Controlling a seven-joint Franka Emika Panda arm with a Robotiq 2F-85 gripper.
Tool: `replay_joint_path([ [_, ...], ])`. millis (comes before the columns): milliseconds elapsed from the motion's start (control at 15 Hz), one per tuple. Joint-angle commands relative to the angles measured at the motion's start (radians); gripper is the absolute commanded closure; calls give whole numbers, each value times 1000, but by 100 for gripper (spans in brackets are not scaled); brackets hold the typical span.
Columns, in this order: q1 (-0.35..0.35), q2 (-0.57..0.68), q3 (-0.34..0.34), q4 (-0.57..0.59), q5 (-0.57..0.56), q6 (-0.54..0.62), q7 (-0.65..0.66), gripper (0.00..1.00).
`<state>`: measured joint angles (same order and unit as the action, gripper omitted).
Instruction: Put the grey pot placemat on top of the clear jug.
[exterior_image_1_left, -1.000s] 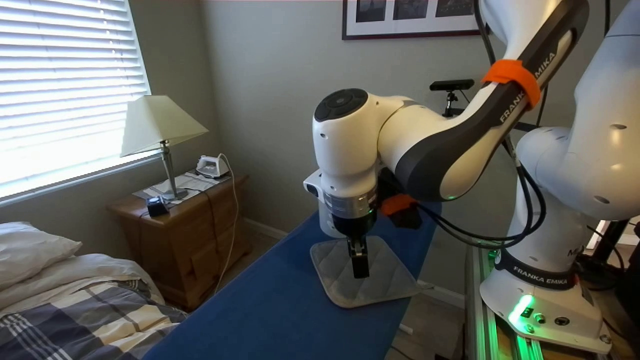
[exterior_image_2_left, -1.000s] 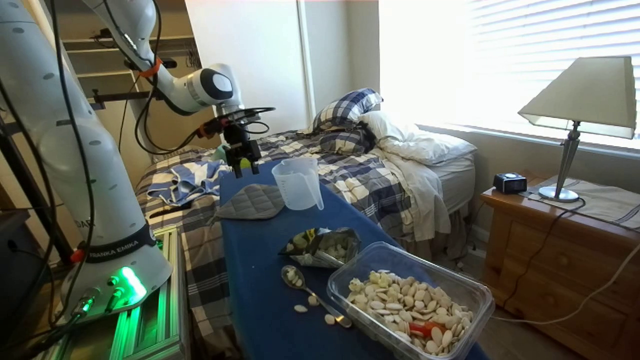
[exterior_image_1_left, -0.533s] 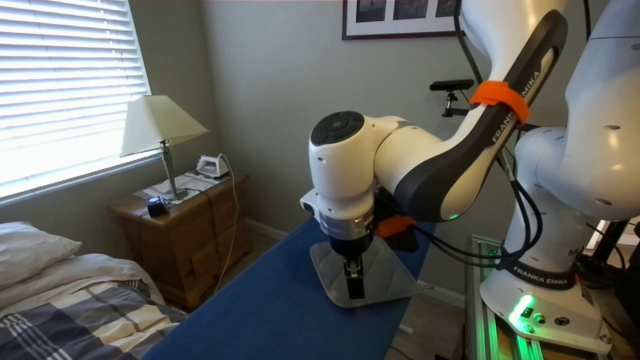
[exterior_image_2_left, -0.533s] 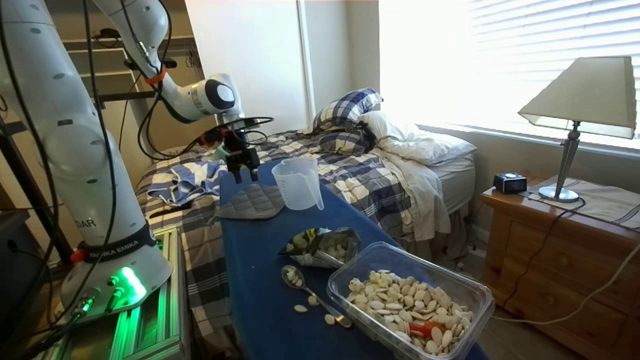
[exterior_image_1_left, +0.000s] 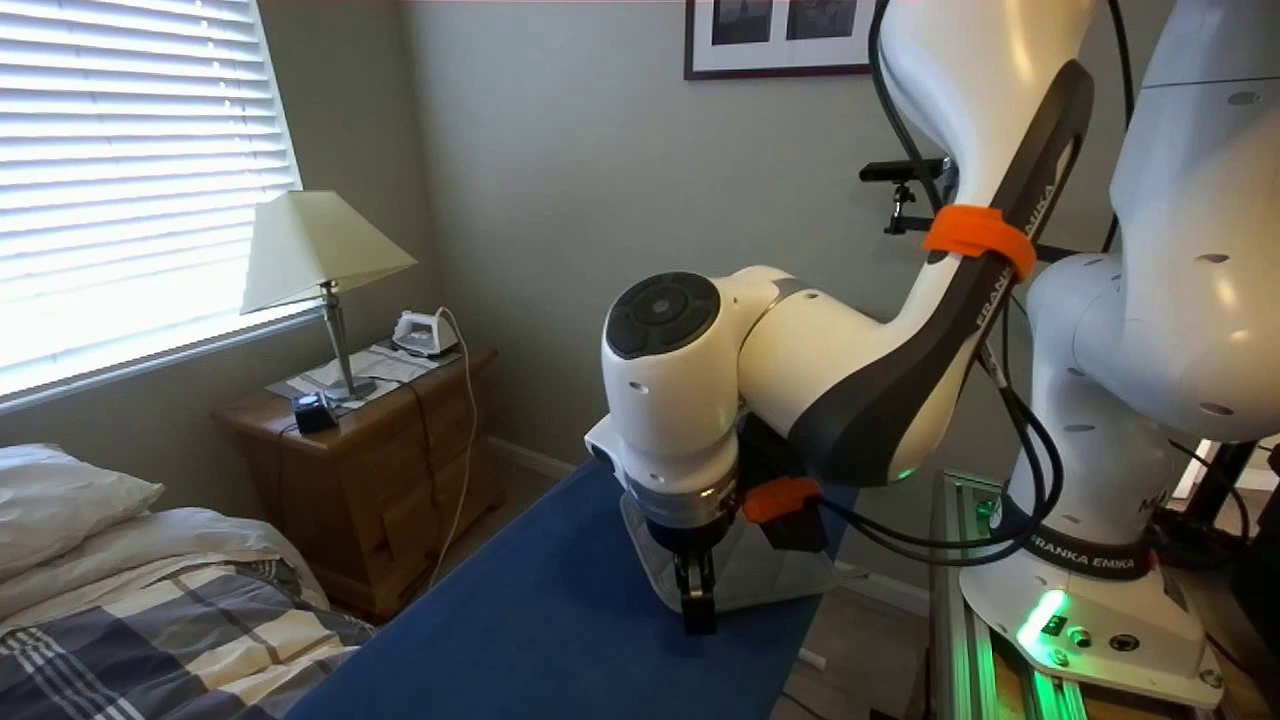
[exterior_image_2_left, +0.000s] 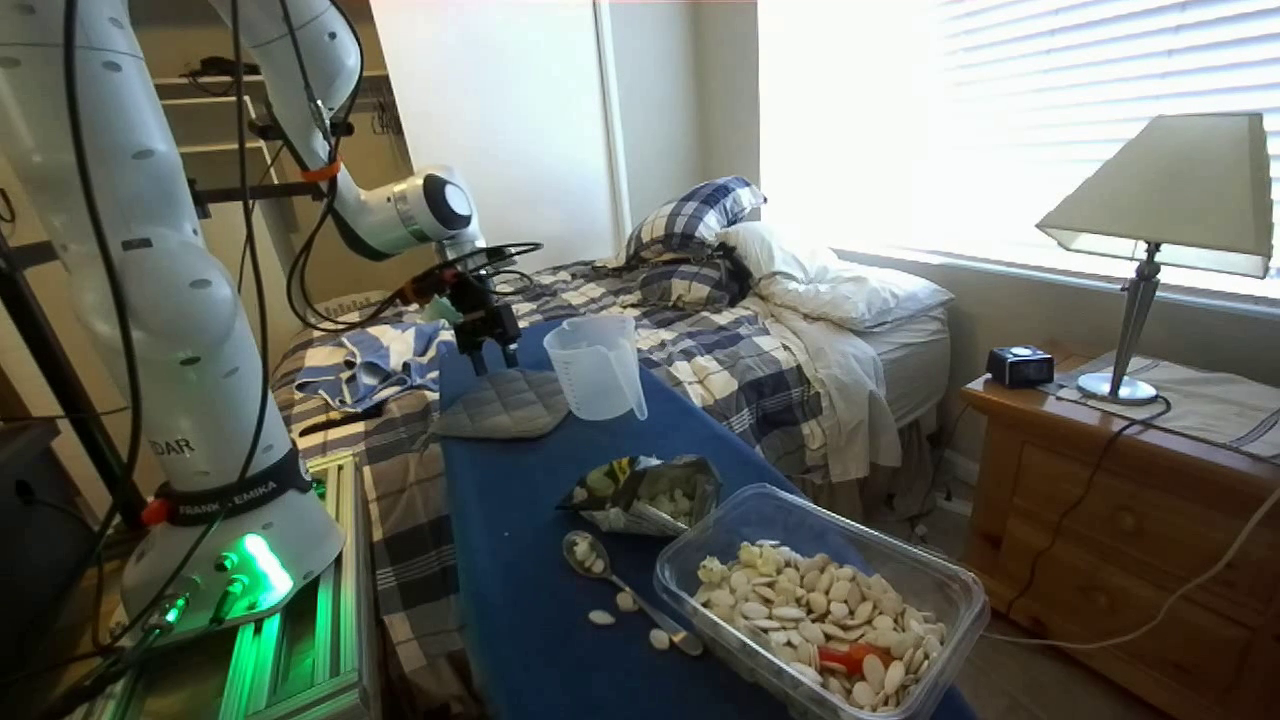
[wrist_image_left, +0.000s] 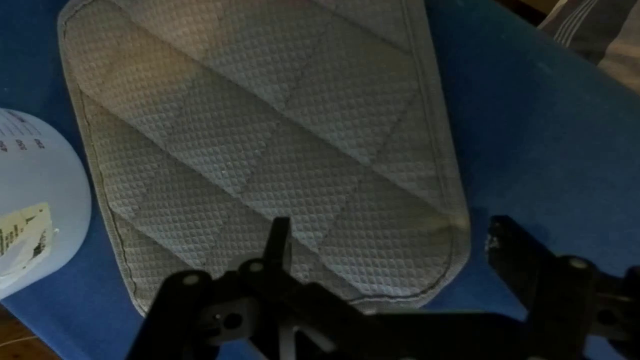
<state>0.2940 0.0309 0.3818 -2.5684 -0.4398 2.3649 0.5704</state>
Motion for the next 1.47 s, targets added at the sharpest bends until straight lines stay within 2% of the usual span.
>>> replay_joint_path([
  [0,30,55,-26,41,-55,-4,46,27],
  [133,38,66,-34,48,-55,-1,43,32],
  [467,50,73,-47,55,-34,12,22,69],
  [733,53,58,-50,54,-12,28,10,95],
  [800,53,52,-50,53,-8,34,8,99],
  [1133,51,26,-58,51,11,66,-2,98],
  [1400,60,-59,-40,61,26,34,-2,97],
])
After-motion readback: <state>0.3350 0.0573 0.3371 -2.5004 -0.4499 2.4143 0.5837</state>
